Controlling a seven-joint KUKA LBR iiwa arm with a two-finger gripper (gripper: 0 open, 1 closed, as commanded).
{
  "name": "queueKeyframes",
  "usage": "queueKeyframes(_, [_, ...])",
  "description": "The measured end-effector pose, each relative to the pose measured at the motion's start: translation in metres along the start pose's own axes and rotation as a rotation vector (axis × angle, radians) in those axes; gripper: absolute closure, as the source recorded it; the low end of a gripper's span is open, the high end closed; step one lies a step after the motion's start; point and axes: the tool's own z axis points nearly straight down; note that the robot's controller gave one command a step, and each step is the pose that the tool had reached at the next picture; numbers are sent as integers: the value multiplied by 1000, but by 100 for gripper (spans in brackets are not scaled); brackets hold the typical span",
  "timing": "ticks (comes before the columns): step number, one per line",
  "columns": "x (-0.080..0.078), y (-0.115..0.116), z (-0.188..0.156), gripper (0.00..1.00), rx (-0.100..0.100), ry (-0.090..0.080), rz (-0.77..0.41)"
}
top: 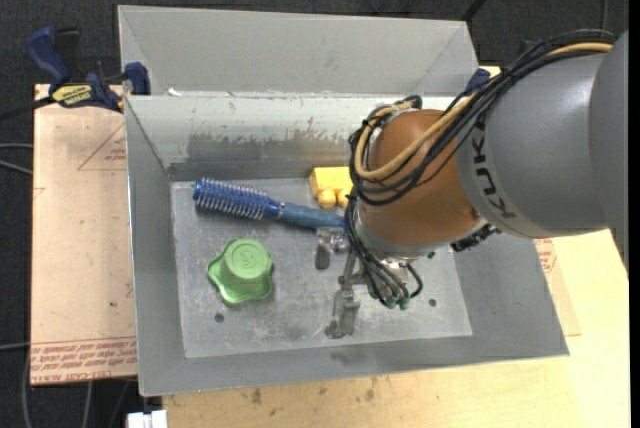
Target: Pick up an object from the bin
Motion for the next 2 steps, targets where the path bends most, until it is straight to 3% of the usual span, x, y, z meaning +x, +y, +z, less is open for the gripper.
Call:
queueKeyframes(1, [-72, 37, -5, 0, -2, -8, 13])
queueKeyframes(2, [-161, 57, 75, 0, 0, -7, -23])
